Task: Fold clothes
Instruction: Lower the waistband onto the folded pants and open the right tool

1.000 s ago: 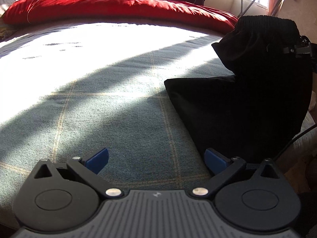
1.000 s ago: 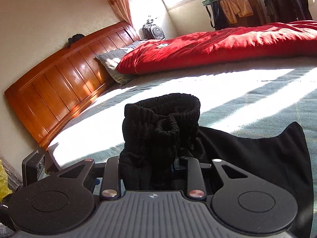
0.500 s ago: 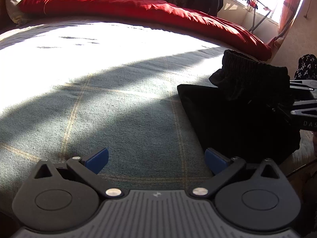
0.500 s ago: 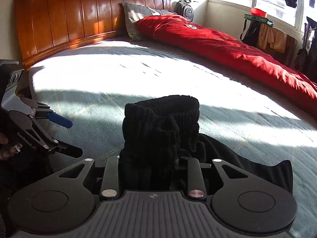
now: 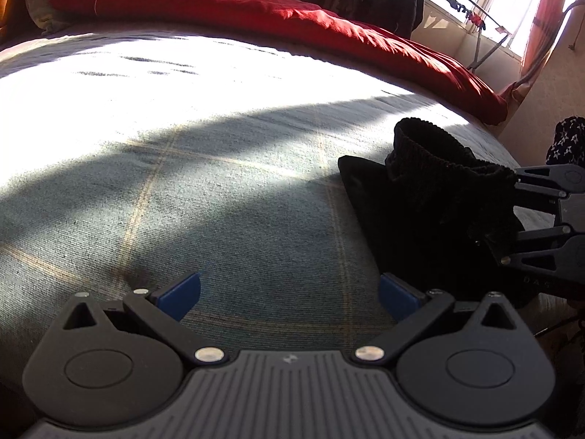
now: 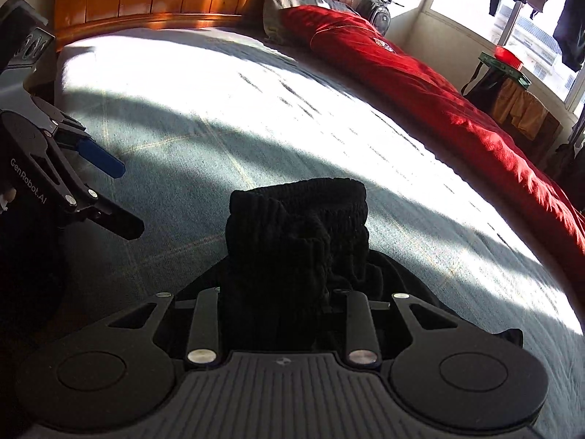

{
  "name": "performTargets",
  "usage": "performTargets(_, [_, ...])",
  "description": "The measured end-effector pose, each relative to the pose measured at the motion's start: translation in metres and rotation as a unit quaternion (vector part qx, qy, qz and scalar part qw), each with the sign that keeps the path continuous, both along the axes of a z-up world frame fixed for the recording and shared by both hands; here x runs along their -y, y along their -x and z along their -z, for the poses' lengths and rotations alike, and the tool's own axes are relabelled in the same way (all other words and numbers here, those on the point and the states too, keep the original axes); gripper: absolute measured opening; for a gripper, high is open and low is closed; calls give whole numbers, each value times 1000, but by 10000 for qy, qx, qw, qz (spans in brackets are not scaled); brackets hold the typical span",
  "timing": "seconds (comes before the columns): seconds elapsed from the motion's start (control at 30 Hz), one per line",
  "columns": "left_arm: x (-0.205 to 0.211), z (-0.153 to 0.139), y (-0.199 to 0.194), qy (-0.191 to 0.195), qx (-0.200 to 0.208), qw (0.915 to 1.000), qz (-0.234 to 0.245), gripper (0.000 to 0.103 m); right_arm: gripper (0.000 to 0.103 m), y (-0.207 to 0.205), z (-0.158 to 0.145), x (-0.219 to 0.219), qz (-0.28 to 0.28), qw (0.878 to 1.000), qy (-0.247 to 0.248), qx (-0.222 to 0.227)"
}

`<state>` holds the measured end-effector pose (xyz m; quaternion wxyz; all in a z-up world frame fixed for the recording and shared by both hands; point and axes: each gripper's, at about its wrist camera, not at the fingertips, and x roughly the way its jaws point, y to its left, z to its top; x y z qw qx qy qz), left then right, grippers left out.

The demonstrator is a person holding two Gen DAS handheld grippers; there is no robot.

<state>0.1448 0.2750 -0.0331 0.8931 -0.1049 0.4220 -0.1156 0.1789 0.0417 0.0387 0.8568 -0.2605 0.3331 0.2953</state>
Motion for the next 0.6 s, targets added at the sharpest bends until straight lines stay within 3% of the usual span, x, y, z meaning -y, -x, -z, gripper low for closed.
performTargets(0.47, [-4, 6, -2, 44, -70, 10000, -27, 102, 47, 7, 13, -6, -333, 9980, 229, -485])
performTargets(0.6, [-4, 5, -2, 68, -57, 10000, -26, 102, 50, 5, 6, 7, -327, 9960, -113, -828])
